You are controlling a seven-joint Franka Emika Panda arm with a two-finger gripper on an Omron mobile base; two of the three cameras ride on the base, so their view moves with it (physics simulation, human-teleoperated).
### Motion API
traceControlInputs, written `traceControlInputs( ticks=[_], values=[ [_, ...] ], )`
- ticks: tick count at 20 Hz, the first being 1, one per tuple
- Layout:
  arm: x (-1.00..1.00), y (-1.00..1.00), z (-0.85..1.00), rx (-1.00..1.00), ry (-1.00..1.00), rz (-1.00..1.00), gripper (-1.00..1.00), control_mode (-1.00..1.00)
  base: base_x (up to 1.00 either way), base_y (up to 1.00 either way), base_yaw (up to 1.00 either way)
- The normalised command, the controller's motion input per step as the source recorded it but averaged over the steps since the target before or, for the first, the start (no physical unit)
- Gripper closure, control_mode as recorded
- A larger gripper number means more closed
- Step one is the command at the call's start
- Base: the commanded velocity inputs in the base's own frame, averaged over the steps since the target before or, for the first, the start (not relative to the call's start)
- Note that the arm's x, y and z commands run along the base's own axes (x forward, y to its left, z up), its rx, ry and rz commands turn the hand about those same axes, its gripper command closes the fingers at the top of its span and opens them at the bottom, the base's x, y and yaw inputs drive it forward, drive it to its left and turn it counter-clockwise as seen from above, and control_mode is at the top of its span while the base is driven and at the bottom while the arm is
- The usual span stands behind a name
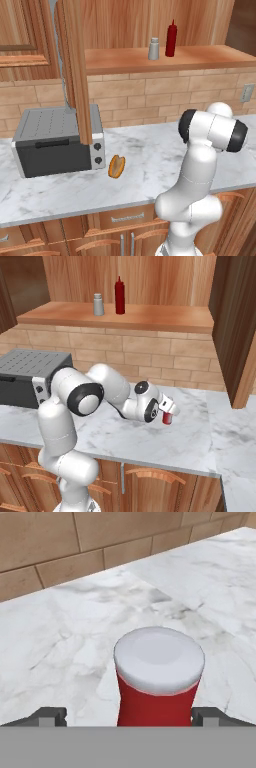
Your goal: There are various items on the counter. Only move the condiments/shakers into the cabinet.
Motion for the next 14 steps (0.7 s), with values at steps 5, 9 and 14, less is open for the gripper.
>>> traceControlInputs(
  ticks=[5, 9, 14],
  values=[
    [0.00, 0.00, 0.00, 0.00, 0.00, 0.00, 1.00, -1.00, 0.00, 0.00, 0.00],
    [-0.01, 0.00, 0.00, 0.00, -0.01, 0.00, 1.00, -1.00, 0.00, 0.00, 0.00],
    [-0.38, 0.03, 0.37, 0.00, -0.15, 0.06, 1.00, -1.00, 0.00, 0.00, 0.00]
  ],
)
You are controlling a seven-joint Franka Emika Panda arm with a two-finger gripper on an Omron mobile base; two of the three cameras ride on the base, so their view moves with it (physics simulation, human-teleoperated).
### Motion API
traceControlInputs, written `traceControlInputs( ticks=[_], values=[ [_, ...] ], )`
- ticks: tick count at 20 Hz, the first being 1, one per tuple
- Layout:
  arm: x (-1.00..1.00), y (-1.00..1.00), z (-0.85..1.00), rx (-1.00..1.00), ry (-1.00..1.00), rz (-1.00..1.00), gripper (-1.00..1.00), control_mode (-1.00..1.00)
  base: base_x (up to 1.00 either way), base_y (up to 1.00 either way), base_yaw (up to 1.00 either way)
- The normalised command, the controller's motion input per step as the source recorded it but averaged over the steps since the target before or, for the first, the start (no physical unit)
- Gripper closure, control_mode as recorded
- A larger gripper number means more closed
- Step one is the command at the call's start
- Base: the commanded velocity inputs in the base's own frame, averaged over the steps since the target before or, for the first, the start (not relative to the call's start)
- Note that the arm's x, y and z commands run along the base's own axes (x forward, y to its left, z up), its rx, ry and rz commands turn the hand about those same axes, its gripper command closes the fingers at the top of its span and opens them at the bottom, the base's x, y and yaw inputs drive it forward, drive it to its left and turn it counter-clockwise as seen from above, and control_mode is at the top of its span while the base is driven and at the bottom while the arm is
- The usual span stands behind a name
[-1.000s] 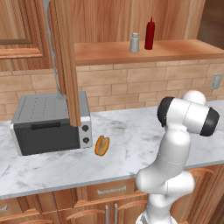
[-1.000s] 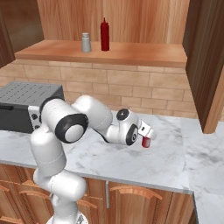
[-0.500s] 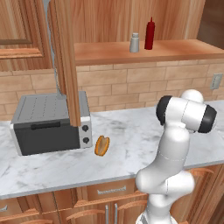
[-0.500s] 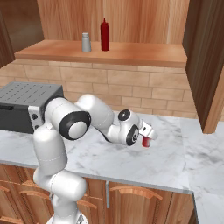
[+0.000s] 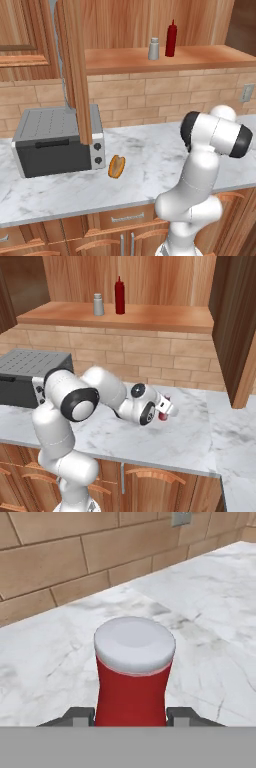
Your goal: There are various items on the counter. Only move the condiments/shakers into the cabinet.
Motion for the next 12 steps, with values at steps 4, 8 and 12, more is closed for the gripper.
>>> traceControlInputs(
  ticks=[4, 8, 12],
  values=[
    [-0.59, 0.44, 0.95, -0.03, -0.19, 0.20, 1.00, -1.00, 0.00, 0.00, 0.00],
    [-0.63, 0.78, 1.00, -0.10, -0.08, 0.30, 1.00, -1.00, 0.00, 0.00, 0.00],
    [-0.68, 0.79, 1.00, -0.11, -0.02, 0.32, 1.00, -1.00, 0.00, 0.00, 0.00]
  ],
)
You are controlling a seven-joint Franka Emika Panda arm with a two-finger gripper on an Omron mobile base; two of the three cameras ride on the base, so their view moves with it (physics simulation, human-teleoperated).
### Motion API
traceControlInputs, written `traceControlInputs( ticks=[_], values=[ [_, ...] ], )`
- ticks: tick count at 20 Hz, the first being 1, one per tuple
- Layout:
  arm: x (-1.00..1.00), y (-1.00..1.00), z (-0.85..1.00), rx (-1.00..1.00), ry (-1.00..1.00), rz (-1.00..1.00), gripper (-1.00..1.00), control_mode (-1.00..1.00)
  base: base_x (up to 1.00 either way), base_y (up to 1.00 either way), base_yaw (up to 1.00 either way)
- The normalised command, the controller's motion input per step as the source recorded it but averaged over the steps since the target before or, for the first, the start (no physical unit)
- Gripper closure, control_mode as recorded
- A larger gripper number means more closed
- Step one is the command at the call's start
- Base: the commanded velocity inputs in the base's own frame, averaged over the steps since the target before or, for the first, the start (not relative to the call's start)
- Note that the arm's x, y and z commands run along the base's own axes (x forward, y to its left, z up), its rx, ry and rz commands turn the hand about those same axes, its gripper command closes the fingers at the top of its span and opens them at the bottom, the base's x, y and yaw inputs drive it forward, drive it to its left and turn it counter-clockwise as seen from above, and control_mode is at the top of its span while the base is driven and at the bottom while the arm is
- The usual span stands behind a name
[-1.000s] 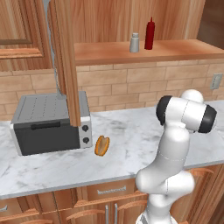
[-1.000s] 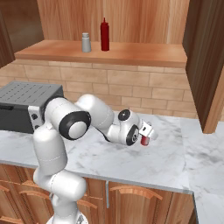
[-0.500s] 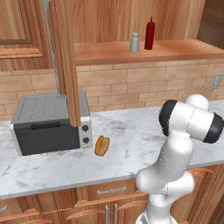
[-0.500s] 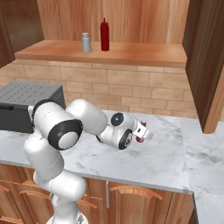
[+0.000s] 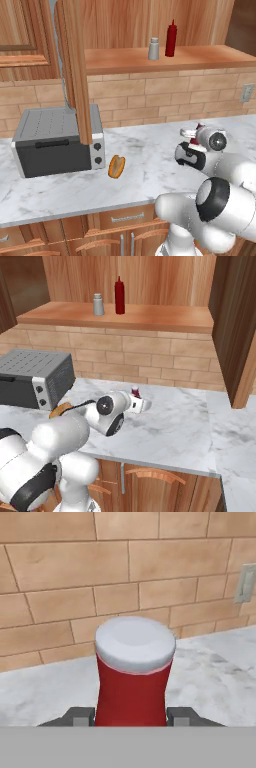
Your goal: There are various items on the counter. Only move the condiments/shakers into the cabinet.
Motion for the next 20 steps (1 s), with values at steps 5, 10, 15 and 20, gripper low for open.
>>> traceControlInputs(
  ticks=[5, 10, 15, 20],
  values=[
    [-0.67, 0.80, 1.00, -0.11, 0.00, 0.32, 1.00, -1.00, 0.00, 0.00, 0.00],
    [-0.68, 0.69, 1.00, -0.05, 0.00, 0.24, 1.00, -1.00, 0.00, 0.00, 0.00],
    [-0.90, 0.81, 1.00, -0.07, 0.10, 0.25, 1.00, -1.00, 0.00, 0.00, 0.00],
    [-0.74, 0.99, 0.99, -0.08, -0.02, 0.26, 1.00, -1.00, 0.00, 0.00, 0.00]
  ],
)
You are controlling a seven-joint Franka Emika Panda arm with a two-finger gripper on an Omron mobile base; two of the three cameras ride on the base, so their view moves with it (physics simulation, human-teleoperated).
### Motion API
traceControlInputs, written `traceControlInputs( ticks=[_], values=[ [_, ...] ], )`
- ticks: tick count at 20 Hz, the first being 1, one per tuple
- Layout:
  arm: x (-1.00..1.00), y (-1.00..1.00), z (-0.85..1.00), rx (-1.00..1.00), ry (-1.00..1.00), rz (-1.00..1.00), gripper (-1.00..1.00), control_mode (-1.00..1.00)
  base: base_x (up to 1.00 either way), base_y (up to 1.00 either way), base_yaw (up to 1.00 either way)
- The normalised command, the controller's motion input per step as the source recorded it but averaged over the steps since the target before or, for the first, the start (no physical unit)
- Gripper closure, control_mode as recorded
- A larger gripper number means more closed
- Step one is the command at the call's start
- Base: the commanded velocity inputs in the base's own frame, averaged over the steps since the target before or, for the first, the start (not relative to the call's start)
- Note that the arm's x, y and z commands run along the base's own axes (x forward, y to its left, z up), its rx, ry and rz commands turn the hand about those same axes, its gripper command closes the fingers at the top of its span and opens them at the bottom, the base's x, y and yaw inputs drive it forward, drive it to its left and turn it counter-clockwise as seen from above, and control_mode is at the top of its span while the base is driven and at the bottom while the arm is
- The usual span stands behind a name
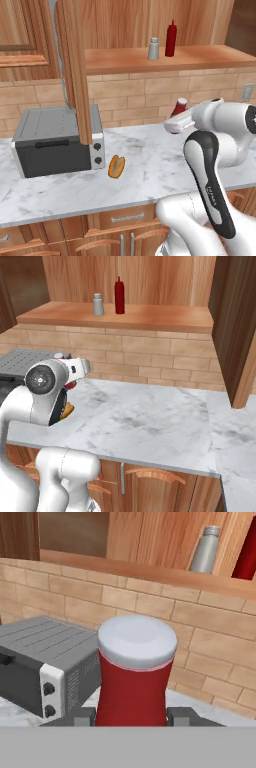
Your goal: There are various items on the counter. Only move the condiments/shakers into the cabinet.
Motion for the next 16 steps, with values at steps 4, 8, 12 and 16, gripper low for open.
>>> traceControlInputs(
  ticks=[4, 8, 12, 16],
  values=[
    [-0.44, 0.94, 1.00, -0.03, -0.22, 0.13, 1.00, -1.00, 0.00, 0.00, 0.00],
    [-0.18, 0.80, 1.00, 0.00, -0.15, 0.03, 1.00, -1.00, 0.00, 0.00, 0.00],
    [0.00, 0.47, 0.65, 0.00, -0.01, -0.19, 1.00, -1.00, 0.00, 0.00, 0.00],
    [0.07, 0.08, 0.19, 0.08, 0.00, -0.45, 1.00, -1.00, 0.00, 0.00, 0.00]
  ],
)
